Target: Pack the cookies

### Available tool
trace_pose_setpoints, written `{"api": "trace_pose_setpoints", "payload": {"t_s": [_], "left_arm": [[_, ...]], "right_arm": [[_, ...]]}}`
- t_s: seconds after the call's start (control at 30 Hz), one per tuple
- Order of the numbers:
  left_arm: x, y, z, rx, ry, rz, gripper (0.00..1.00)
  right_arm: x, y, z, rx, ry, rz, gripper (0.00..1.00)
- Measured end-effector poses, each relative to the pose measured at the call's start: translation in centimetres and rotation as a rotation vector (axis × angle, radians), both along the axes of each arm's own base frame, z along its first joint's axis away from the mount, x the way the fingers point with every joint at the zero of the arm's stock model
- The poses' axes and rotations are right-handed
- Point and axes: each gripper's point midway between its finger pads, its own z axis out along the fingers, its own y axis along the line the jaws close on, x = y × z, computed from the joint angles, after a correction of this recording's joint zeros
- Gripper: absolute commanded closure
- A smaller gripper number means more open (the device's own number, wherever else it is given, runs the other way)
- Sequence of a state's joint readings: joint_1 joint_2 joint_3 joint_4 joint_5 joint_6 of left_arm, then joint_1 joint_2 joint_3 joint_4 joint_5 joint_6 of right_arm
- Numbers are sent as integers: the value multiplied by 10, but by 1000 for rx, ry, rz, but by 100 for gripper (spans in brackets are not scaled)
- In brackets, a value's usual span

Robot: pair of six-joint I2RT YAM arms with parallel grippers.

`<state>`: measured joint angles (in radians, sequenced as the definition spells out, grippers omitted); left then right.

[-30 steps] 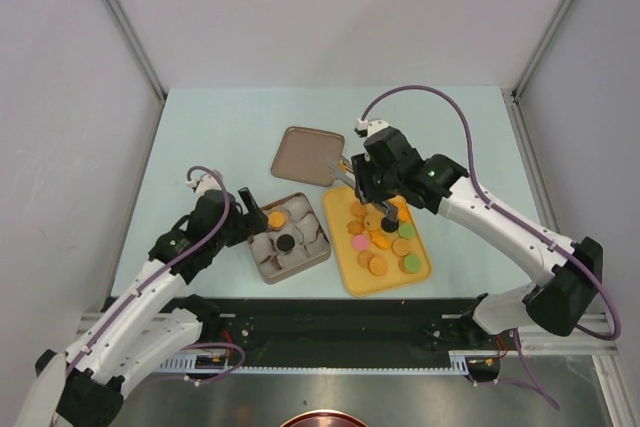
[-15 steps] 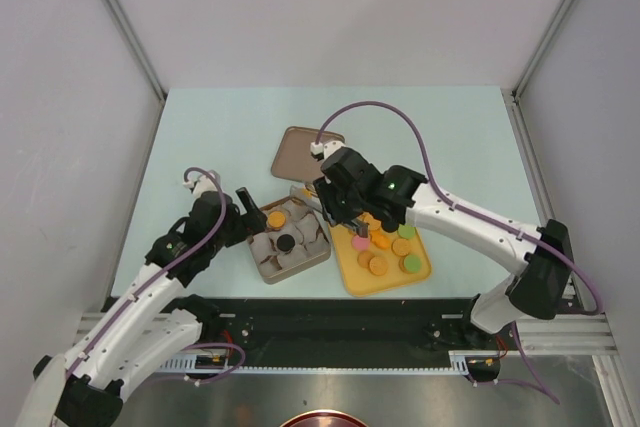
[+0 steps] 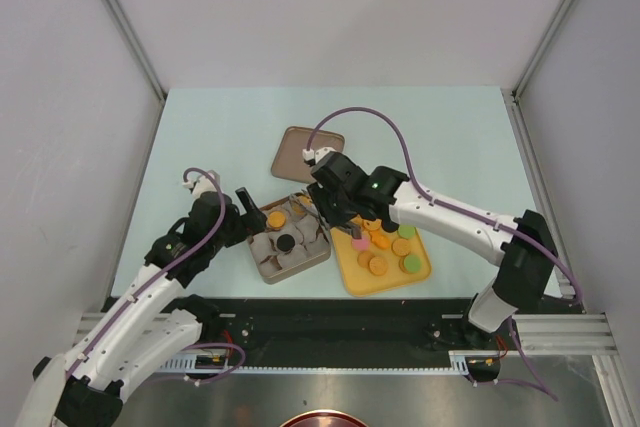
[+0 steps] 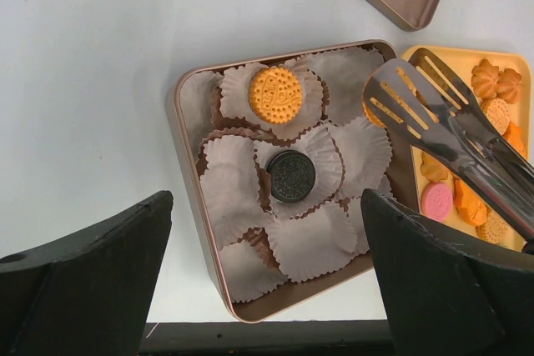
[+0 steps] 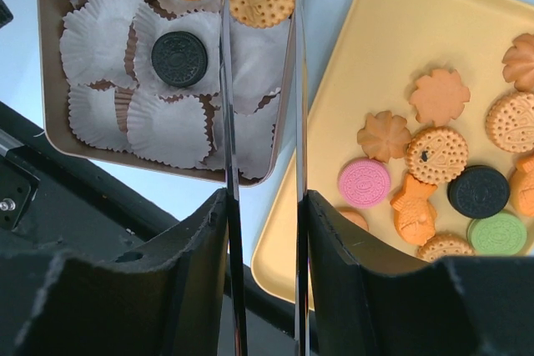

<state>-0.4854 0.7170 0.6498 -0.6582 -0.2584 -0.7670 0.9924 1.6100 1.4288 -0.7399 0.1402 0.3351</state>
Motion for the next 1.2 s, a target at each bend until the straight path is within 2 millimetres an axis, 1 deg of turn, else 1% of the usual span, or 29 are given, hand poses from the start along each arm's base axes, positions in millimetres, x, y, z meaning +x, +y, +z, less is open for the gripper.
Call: {"api": "trace_pose_setpoints", "payload": {"t_s": [0.5, 0.67, 0.83, 1.03, 1.2], "left_arm": [[0, 0, 0, 1, 1, 0, 0], [0, 0, 0, 1, 1, 0, 0], [0, 0, -1, 2, 3, 0, 0], [0, 0, -1, 2, 4, 0, 0], [0, 0, -1, 2, 3, 1, 0]], "right_arm": [[7, 8, -14, -27, 7, 15, 57], [9, 8, -16, -28, 13, 16, 48], [12, 9, -13, -20, 6, 13, 43], [16, 10, -6, -10, -8, 6, 42], [21, 12, 7, -1, -39, -8, 42]]}}
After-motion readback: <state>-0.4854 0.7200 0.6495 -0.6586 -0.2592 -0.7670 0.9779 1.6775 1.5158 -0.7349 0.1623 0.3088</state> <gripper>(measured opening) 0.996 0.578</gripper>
